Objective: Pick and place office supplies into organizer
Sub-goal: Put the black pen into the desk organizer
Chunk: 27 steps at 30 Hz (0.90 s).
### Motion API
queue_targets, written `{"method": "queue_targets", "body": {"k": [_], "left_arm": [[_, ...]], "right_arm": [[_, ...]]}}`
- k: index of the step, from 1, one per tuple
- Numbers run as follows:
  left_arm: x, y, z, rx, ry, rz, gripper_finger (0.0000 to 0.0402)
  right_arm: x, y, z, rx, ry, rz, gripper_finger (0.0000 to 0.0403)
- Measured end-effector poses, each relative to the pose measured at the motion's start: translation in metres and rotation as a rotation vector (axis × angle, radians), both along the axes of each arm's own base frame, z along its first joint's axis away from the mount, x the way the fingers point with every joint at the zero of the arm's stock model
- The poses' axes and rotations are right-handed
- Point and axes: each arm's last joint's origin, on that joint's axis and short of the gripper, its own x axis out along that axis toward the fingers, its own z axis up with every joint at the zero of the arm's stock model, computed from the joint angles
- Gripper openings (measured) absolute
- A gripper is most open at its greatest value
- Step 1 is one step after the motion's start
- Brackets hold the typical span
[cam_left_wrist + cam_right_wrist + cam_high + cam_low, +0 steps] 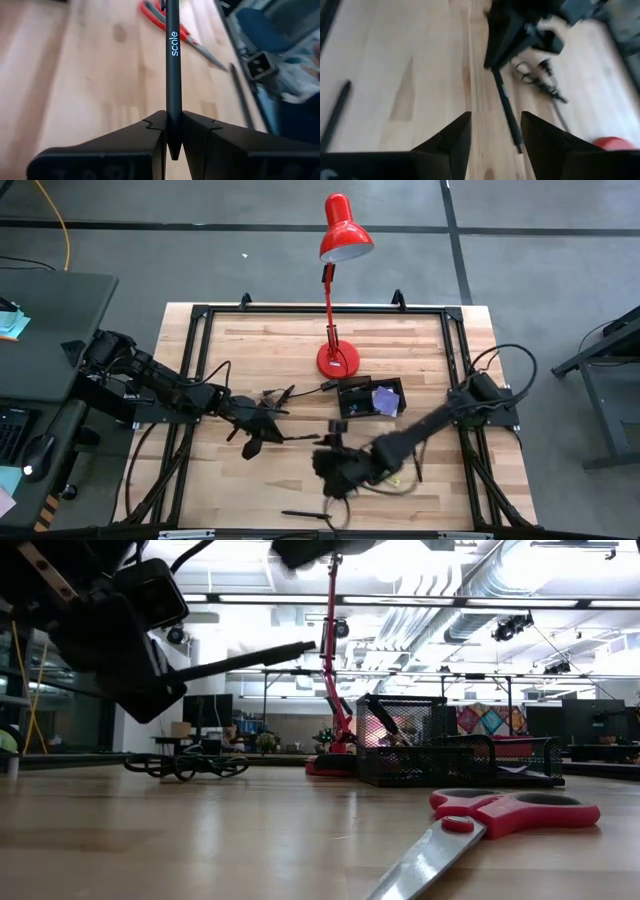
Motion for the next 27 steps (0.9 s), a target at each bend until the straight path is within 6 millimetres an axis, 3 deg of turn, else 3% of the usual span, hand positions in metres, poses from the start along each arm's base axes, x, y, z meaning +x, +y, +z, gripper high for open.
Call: {"method": "queue_targets", "body": {"k": [7,15,21,27], "left_arm": [[-0.001,-0.014,0.004,0.157,-0.101,0.08,0.0023],[-0.015,-0.049,0.02,0.257,-0.436,0.104,0.0023],[-0.025,-0.067,0.029,0.399,-0.553,0.079,0.0023],[-0.026,-0.071,0.037,0.459,-0.64,0.028,0.0023]], "right_arm": [[-0.033,0.044,0.007,-0.107,-0.171,-0.075,0.016],[-0.059,0.069,-0.038,-0.15,-0.37,-0.149,0.0152],[-0.058,0.072,-0.051,-0.163,-0.485,-0.097,0.0166],[-0.037,0.064,-0.03,-0.132,-0.621,0.036,0.0194]]}}
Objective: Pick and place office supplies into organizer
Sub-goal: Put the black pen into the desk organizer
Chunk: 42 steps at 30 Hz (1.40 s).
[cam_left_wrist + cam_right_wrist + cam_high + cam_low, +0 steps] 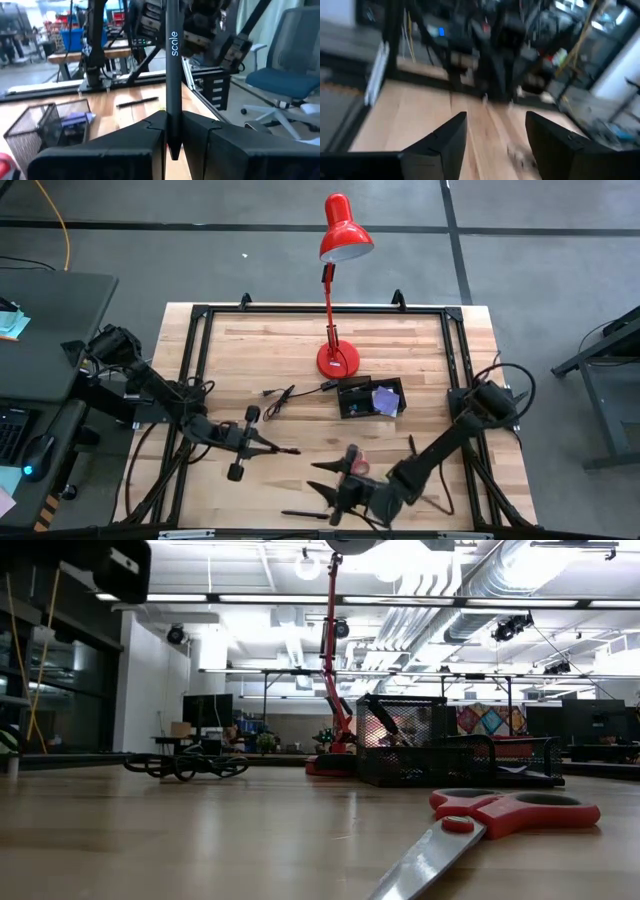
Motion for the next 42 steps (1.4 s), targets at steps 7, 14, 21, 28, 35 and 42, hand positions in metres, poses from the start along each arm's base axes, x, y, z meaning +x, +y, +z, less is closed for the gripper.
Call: {"method": "queue_targets", "body": {"k": [7,14,21,28,35,42], "left_arm": [[0.0,-0.001,0.001,0.048,-0.012,-0.015,0.0024],[0.0,-0.001,-0.002,0.065,0.012,-0.018,0.0024],[0.0,-0.001,-0.002,0.065,0.016,-0.019,0.0024],[0.0,-0.001,-0.002,0.066,0.016,-0.026,0.0024],[0.0,-0.001,-0.002,0.065,0.017,-0.039,0.0024],[0.0,-0.001,-0.002,0.064,0.017,-0.038,0.0024]], "right_arm": [[0.019,-0.02,0.015,-0.058,-0.083,0.043,0.0206],[0.03,-0.035,0.016,-0.047,-0.091,0.065,0.0206],[0.03,-0.04,0.026,-0.084,-0.125,0.059,0.0206],[0.03,-0.038,0.028,-0.093,-0.144,0.105,0.0182],[0.037,-0.048,0.029,-0.068,-0.16,0.148,0.0142],[0.043,-0.056,0.028,-0.058,-0.158,0.16,0.0105]]}}
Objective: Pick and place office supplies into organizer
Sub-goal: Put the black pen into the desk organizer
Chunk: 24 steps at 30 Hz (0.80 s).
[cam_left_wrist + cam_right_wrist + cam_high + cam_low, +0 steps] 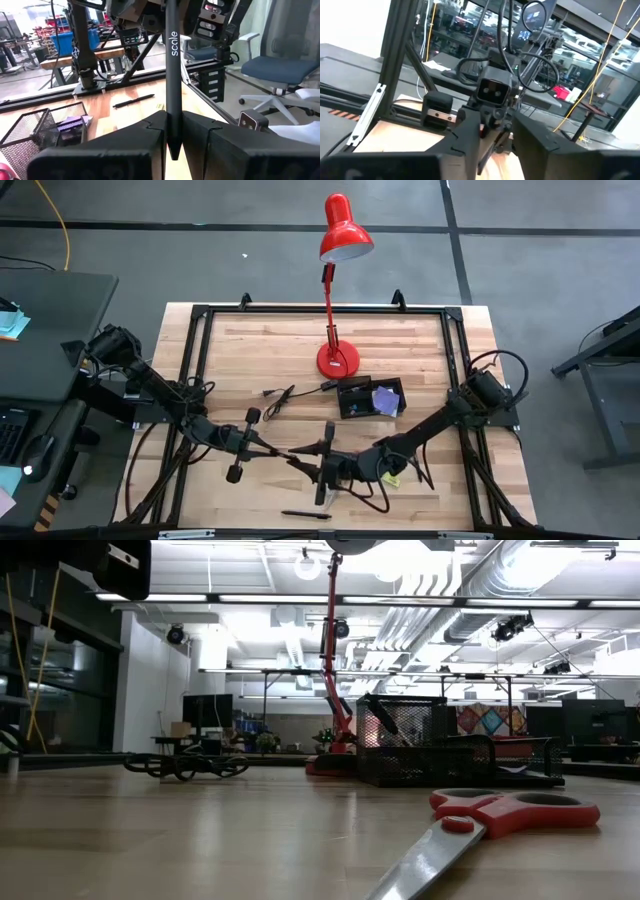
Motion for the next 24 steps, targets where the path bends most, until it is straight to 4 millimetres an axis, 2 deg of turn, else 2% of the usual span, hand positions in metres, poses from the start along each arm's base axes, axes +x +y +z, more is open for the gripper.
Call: {"method": "queue_targets", "body": {"k": [6,12,18,24], "left_arm": [[0.0,0.0,0.0,0.004,-0.001,-0.001,0.0028],[0.0,0.0,0.001,-0.013,-0.003,0.001,0.0042],[0.0,0.003,-0.002,-0.024,0.025,0.091,0.0101],[-0.001,0.008,-0.01,-0.04,0.08,0.248,0.0159]], "right_arm": [[-0.003,0.006,-0.002,-0.012,0.017,0.022,0.0028],[-0.008,0.013,-0.003,-0.023,0.023,-0.013,0.0028],[-0.014,0.019,-0.004,-0.049,0.045,-0.079,0.0027],[-0.023,0.026,-0.005,-0.075,0.069,-0.234,0.0027]]}}
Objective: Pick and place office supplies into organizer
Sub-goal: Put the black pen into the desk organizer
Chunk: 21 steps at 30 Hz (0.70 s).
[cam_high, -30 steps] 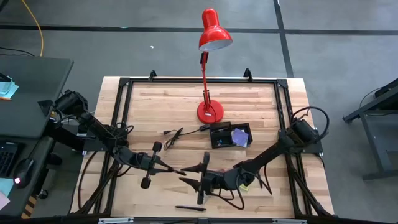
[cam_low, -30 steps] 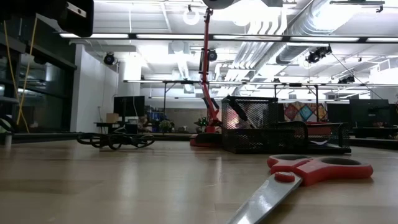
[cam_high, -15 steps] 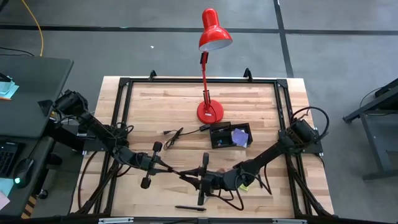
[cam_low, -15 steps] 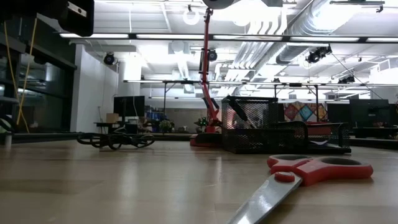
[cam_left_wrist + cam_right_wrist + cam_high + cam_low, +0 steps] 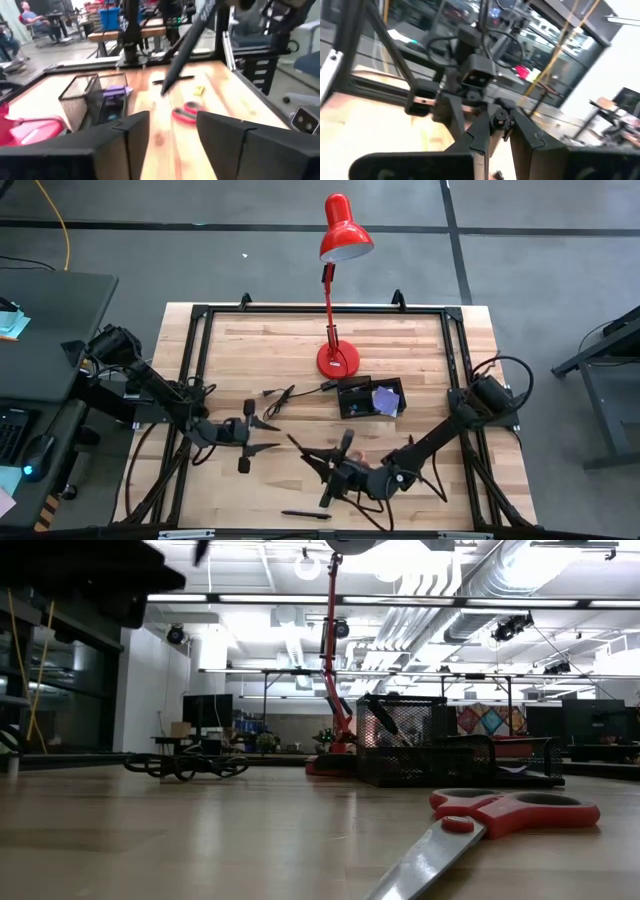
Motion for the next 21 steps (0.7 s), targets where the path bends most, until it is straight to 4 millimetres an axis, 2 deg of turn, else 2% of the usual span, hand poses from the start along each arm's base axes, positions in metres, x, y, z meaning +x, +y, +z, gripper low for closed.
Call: {"method": "queue_targets", "body": {"k": [4,11,14,17,21], "left_arm": [[0.0,0.001,-0.001,-0.006,0.006,0.026,0.0186],[0.0,0.001,-0.001,-0.019,0.003,0.031,0.0201],[0.0,0.001,-0.001,-0.024,0.003,0.031,0.0202],[0.0,0.001,-0.001,-0.034,0.001,0.033,0.0202],[0.0,0.001,-0.001,-0.045,0.0,0.034,0.0202]], "right_arm": [[-0.006,0.005,0.0,-0.013,0.011,-0.087,0.0027],[-0.014,0.002,-0.001,-0.089,0.075,-0.387,0.0027],[-0.011,-0.006,-0.001,-0.105,0.093,-0.454,0.0027],[-0.005,-0.021,-0.001,-0.127,0.125,-0.577,0.0027],[0.005,-0.038,-0.001,-0.134,0.14,-0.655,0.0027]]}}
